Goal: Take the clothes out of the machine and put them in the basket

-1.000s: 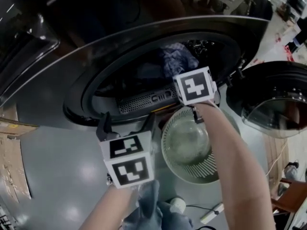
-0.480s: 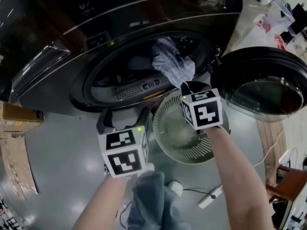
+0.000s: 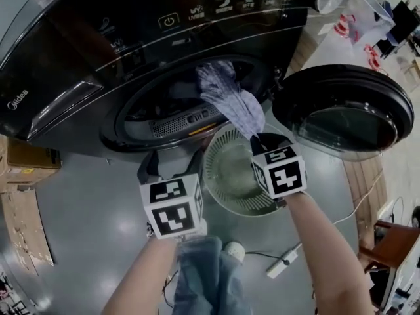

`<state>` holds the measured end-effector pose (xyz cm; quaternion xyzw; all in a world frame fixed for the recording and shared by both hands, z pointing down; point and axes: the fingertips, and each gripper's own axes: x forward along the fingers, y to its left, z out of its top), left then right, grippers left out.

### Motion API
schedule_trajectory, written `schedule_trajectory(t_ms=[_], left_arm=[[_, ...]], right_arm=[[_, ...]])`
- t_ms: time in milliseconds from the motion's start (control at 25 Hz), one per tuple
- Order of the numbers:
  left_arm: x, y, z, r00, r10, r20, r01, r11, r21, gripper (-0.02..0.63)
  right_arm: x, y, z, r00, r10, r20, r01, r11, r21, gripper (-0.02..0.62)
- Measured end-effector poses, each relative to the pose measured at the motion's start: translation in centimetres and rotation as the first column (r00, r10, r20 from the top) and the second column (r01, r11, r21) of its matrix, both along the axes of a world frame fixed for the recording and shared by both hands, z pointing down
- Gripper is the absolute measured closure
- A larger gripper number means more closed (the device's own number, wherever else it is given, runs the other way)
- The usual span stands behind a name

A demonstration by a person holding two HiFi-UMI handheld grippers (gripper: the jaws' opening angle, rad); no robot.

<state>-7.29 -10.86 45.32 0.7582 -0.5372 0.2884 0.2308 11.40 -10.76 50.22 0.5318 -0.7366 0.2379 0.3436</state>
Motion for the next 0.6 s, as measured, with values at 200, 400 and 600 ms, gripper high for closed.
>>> schedule_trajectory(t_ms=[200, 400, 600], left_arm=[[-0.1, 0.3, -0.4, 1.0, 0.001, -0.015, -0.002, 1.0, -0.006, 0.201], [-0.8, 0.7, 0.0, 1.0, 0.017, 0.004, -0.017, 1.0, -0.021, 0.241], [-1.1, 0.8, 0.2, 1.0, -0.004, 0.001, 0.004, 0.999, -0.041, 0.27]], right_arm=[[-0.9, 3.4, -0.4, 0.999, 0.008, 0.035, -0.007, 0.999, -0.042, 0.569], [-0.6, 6.3, -0.1, 0.999, 0.021, 0.031, -0.017, 0.995, -0.098, 0.569], [0.6, 9.6, 0.9, 0.997, 0.061, 0.043, -0.051, 0.979, -0.196, 0.569]])
